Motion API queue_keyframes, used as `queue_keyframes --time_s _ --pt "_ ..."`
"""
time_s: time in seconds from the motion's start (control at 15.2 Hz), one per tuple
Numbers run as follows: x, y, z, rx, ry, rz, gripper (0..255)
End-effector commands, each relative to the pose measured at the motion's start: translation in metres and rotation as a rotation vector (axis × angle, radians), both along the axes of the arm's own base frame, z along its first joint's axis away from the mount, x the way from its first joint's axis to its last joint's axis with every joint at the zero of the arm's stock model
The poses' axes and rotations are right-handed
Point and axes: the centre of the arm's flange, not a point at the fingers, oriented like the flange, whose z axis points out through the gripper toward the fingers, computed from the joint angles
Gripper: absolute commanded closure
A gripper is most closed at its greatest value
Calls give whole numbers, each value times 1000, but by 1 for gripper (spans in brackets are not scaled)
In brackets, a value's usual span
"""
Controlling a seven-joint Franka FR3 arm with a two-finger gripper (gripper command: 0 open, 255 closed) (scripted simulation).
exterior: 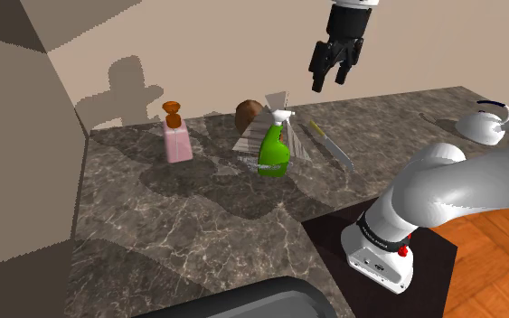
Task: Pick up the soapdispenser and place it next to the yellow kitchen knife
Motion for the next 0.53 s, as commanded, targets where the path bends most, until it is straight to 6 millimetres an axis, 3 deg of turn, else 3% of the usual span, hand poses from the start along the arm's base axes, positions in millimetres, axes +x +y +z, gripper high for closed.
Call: queue_keyframes --time_s 0.0,0.46 --pt "0 0 0 0 0 0 0" --pt "63 40 -41 5 -59 23 0"
